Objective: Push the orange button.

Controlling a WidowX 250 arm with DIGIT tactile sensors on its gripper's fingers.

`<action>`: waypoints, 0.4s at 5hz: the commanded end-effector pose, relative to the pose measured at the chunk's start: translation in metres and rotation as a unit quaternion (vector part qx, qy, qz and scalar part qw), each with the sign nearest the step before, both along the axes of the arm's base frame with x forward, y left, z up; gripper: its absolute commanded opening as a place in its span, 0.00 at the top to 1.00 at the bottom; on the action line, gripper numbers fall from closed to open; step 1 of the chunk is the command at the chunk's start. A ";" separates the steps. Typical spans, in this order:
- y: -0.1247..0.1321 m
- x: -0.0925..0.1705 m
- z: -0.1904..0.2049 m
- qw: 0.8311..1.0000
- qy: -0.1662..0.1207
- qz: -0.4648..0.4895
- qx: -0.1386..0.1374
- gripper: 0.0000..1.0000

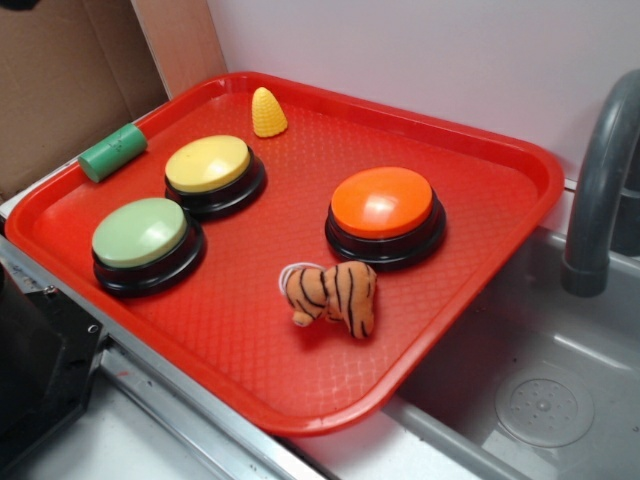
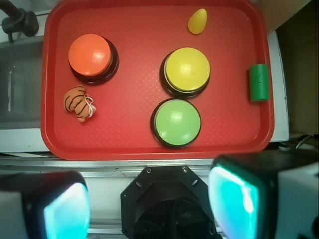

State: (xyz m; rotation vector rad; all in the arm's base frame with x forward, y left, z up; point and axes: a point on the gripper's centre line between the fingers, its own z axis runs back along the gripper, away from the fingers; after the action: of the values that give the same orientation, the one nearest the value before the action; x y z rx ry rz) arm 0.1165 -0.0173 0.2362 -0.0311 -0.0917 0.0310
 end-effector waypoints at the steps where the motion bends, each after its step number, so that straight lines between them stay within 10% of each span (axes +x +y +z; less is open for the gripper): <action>1: 0.000 0.000 0.000 1.000 0.000 0.000 0.000 0.00; 2: -0.025 0.046 -0.029 0.995 0.033 -0.078 0.062 0.00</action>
State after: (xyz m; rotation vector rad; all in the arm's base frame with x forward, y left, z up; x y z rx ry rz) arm 0.1612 -0.0395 0.1976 0.0929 0.0149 -0.1202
